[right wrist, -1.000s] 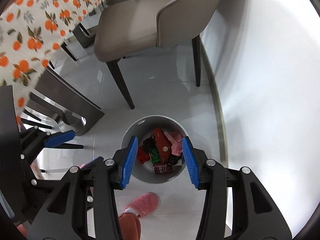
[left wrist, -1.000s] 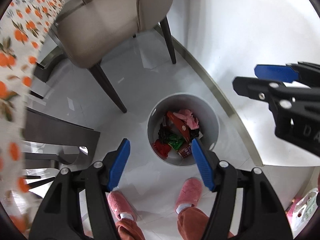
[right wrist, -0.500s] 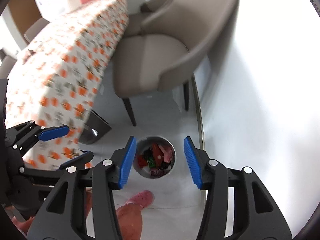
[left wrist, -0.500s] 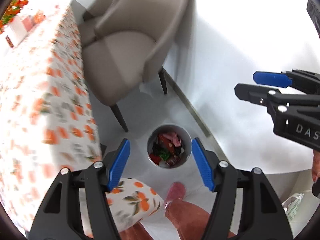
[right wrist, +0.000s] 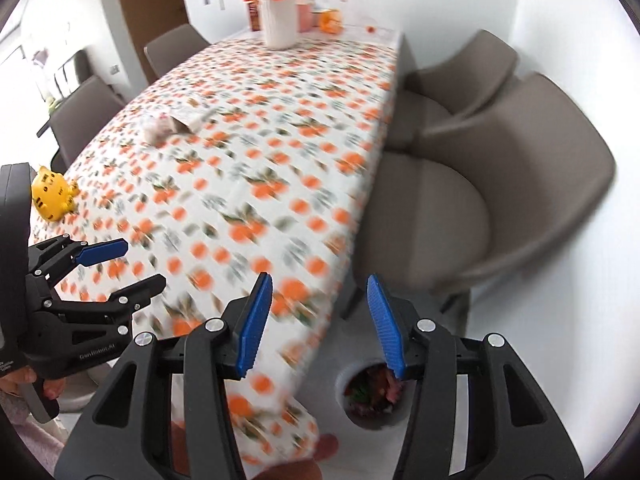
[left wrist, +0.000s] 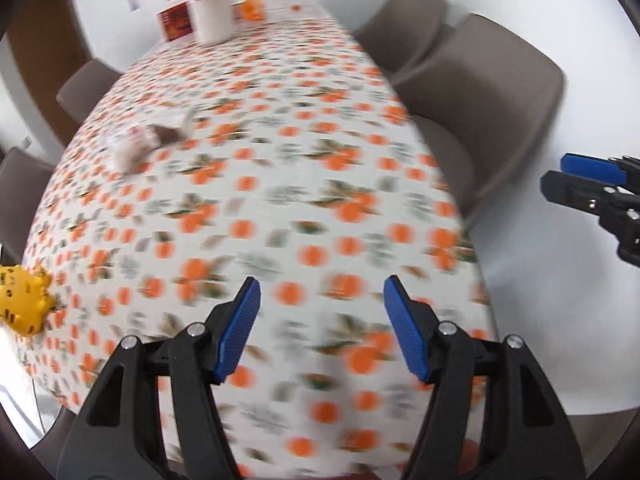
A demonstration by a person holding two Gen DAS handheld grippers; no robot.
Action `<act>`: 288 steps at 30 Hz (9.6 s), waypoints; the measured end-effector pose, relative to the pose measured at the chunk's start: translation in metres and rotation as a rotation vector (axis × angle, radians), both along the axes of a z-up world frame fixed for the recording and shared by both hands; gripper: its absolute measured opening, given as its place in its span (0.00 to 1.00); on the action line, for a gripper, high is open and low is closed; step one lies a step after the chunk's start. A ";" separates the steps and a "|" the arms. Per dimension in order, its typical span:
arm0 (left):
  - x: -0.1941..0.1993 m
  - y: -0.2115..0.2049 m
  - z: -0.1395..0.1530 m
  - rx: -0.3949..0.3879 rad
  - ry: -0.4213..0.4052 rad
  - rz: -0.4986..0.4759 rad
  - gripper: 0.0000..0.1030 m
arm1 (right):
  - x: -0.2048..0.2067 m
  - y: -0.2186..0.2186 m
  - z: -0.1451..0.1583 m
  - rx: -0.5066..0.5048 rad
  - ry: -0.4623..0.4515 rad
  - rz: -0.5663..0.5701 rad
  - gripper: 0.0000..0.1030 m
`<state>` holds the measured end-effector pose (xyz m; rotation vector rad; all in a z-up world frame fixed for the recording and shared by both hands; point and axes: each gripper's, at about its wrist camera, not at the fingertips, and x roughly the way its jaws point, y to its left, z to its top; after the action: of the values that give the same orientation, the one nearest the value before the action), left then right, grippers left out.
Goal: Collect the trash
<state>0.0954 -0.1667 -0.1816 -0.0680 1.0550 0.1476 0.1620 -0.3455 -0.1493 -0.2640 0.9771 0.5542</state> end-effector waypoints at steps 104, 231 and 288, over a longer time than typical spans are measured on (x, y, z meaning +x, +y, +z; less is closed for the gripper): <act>0.075 0.156 0.033 -0.049 -0.202 -0.172 0.01 | 0.049 0.143 -0.002 0.038 -0.114 -0.070 0.00; -0.084 0.073 0.091 -0.021 -0.061 0.075 0.81 | -0.078 0.082 0.067 -0.027 -0.020 0.053 0.92; -0.127 0.155 0.211 0.018 -0.090 0.093 0.86 | -0.129 0.152 0.176 -0.023 -0.066 0.047 0.93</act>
<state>-0.0319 -0.0119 0.0298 -0.1066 0.9609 0.2367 0.0331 -0.1935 0.0264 -0.3244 0.9155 0.5736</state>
